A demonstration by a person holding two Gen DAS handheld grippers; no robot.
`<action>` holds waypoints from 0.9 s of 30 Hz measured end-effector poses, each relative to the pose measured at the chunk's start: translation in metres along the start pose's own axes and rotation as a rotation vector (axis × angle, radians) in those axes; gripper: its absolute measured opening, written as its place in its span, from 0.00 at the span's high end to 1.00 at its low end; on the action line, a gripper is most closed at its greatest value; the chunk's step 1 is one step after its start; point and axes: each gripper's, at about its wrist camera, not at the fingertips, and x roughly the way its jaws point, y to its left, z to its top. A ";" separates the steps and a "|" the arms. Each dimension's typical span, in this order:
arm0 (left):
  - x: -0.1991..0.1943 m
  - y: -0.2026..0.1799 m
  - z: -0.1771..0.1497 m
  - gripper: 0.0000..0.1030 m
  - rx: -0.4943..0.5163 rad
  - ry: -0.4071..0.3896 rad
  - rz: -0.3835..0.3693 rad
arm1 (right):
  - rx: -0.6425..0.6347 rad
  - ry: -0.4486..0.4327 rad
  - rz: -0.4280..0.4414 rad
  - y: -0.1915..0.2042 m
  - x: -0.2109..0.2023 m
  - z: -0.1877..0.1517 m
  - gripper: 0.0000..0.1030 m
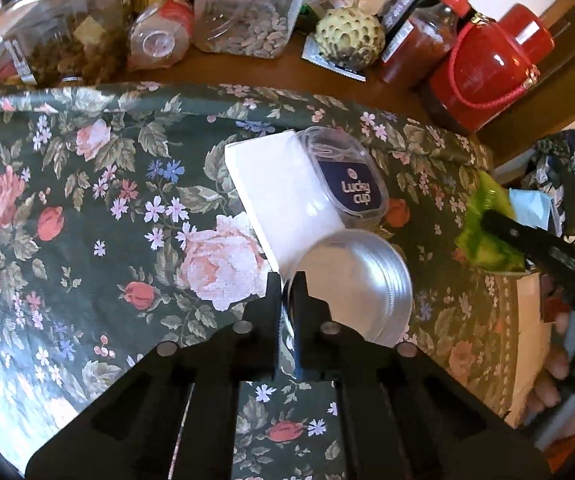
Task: Collect trash
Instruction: 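Close the left tool on the tin lid rim while the right tool closes on the green wrapper, then carry the tin lid in the left tool while the right tool carries the green wrapper to the bucket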
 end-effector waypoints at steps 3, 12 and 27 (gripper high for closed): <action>-0.012 -0.009 -0.003 0.99 -0.017 -0.047 0.015 | -0.002 -0.015 0.019 -0.008 -0.017 -0.006 0.89; -0.084 -0.050 -0.015 0.99 -0.037 -0.229 0.028 | -0.021 -0.098 0.083 -0.026 -0.080 -0.015 0.89; -0.222 -0.146 -0.109 0.99 -0.041 -0.526 -0.001 | -0.212 -0.316 0.208 -0.059 -0.213 -0.056 0.89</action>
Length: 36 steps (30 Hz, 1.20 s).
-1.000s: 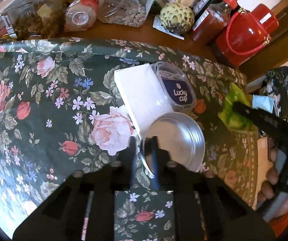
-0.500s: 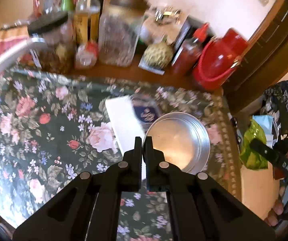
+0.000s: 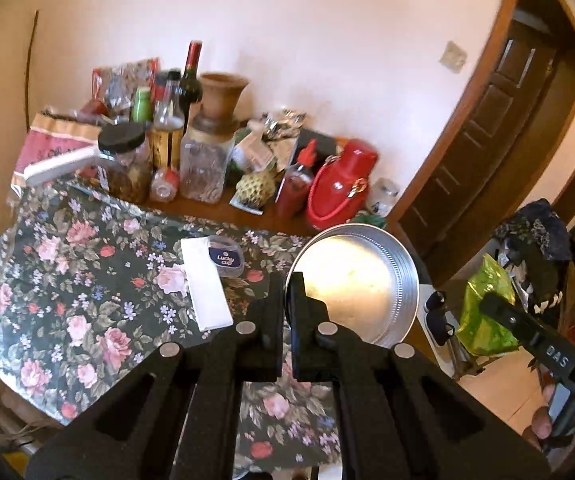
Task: Collect trash
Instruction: 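Carry the tin lid in the left tool while the right tool carries the green wrapper to the bucket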
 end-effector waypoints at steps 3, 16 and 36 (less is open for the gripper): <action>-0.030 -0.010 -0.006 0.99 0.033 -0.042 0.011 | -0.015 -0.024 0.027 0.006 -0.017 -0.004 0.89; -0.113 0.013 -0.045 0.99 0.092 -0.107 -0.026 | -0.022 -0.122 0.062 0.061 -0.081 -0.044 0.89; -0.233 0.108 -0.157 0.99 0.147 -0.028 -0.083 | 0.015 -0.065 -0.024 0.159 -0.150 -0.181 0.89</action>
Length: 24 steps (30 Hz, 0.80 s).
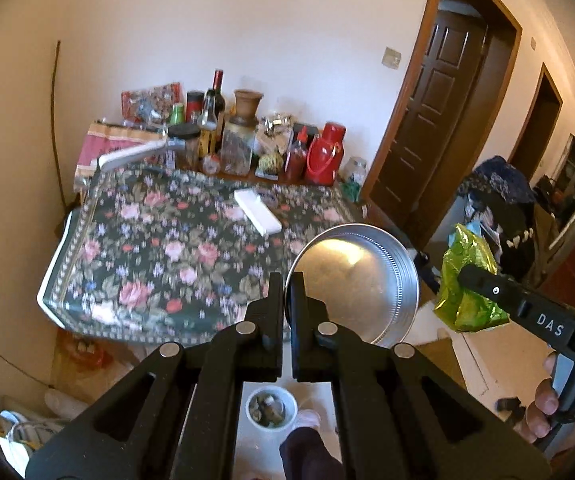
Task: Collect trash
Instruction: 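Carry the tin lid in the left tool while the right tool carries the green wrapper to the bucket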
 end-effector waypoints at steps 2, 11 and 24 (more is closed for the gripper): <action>-0.002 0.002 -0.009 0.99 0.000 0.019 -0.005 | 0.003 0.030 -0.012 -0.001 0.000 -0.008 0.89; 0.028 0.002 -0.041 0.99 -0.032 0.129 0.039 | 0.015 0.178 -0.048 -0.028 0.023 -0.046 0.89; 0.161 0.013 -0.119 0.99 -0.105 0.352 0.145 | -0.034 0.461 -0.015 -0.076 0.136 -0.112 0.89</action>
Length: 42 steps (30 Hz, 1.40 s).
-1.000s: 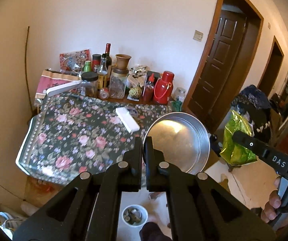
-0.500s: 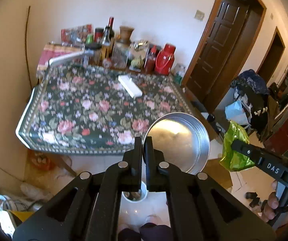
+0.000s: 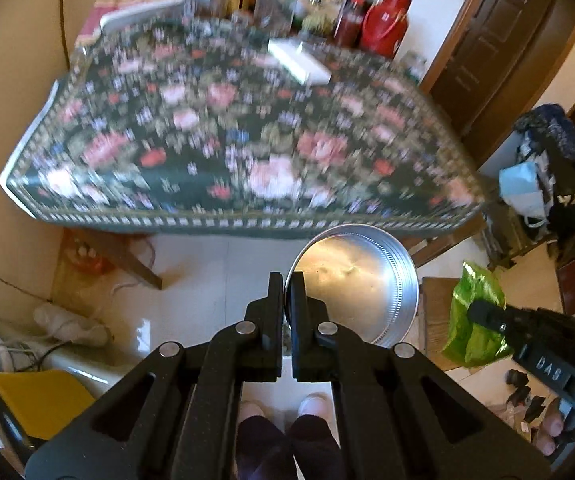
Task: Collect trash
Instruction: 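Carry the tin lid in the left tool while the right tool carries the green wrapper to the bucket, then open the right tool dropping the green wrapper into the bucket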
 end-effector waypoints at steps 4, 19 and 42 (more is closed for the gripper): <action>0.060 0.006 -0.015 0.99 -0.005 0.059 0.023 | -0.007 0.079 -0.006 -0.015 0.053 -0.012 0.89; 0.277 0.065 -0.121 0.99 -0.078 0.300 0.081 | -0.020 0.298 -0.046 -0.062 0.301 -0.065 0.89; 0.389 0.064 -0.164 0.99 -0.073 0.426 0.069 | -0.049 0.376 -0.004 -0.074 0.376 -0.073 0.63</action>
